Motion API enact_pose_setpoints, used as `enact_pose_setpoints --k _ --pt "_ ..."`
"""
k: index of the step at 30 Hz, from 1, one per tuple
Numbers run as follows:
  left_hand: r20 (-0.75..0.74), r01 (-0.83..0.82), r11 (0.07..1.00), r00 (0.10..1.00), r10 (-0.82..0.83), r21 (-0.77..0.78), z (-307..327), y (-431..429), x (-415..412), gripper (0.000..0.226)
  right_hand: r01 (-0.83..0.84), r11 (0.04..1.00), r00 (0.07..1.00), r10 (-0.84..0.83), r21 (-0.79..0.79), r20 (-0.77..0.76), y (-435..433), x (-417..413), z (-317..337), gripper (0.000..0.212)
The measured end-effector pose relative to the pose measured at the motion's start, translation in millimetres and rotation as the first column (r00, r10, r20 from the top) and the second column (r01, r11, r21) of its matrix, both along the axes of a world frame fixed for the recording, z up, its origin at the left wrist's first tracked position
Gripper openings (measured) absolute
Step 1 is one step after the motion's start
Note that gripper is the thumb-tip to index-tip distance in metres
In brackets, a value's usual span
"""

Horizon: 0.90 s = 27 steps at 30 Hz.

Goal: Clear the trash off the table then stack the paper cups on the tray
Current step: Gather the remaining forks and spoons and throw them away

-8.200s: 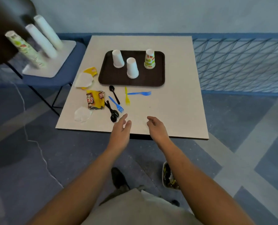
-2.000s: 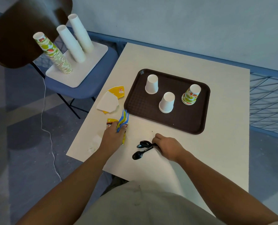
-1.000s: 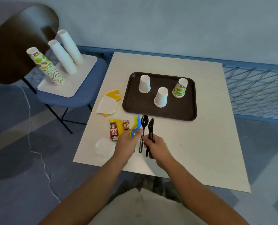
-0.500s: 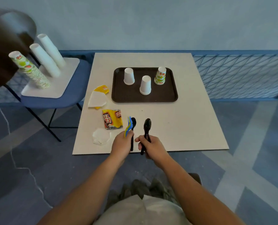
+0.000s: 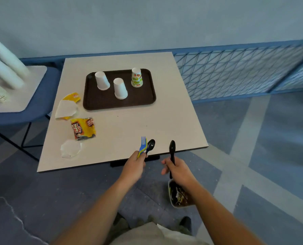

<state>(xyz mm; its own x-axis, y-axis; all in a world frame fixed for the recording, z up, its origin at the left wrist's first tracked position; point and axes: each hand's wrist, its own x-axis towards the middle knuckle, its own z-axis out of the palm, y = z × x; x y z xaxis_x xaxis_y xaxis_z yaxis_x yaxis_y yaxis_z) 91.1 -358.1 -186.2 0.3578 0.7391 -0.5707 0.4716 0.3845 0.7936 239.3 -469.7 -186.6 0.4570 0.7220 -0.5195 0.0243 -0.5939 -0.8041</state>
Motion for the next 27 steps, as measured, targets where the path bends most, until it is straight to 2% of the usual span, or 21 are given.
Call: enact_pose_setpoints --k 3,8,13,16,21,27 --pt "-0.003 -0.037 0.997 0.999 0.037 -0.073 0 -33 36 0.02 0.001 1.0 0.99 -0.002 -0.003 -0.143 -32 35 -3 0.025" --pt "-0.07 -0.005 0.997 0.998 -0.001 -0.083 -13 -84 87 0.024 -0.018 0.995 0.989 0.004 -0.094 -0.149 -76 96 -6 0.018" --pt "-0.122 -0.007 0.992 0.992 -0.008 -0.124 -16 -114 111 0.025 0.03 0.983 0.946 -0.087 -0.183 -0.311 -107 135 -12 0.015" --pt "-0.142 -0.004 0.987 0.99 -0.02 -0.164 -9 -127 117 0.027 -0.016 0.976 0.95 -0.053 -0.219 -0.306 -115 149 -24 0.019" --pt "-0.218 0.112 0.983 0.966 -0.141 -0.143 -20 -134 126 0.029 -0.052 0.957 0.94 -0.05 -0.285 -0.337 -127 163 -57 0.021" --pt "-0.324 0.209 0.96 0.909 -0.26 -0.185 -50 -139 141 0.033 -0.096 0.871 0.979 -0.006 -0.482 -0.205 -158 169 -107 0.017"
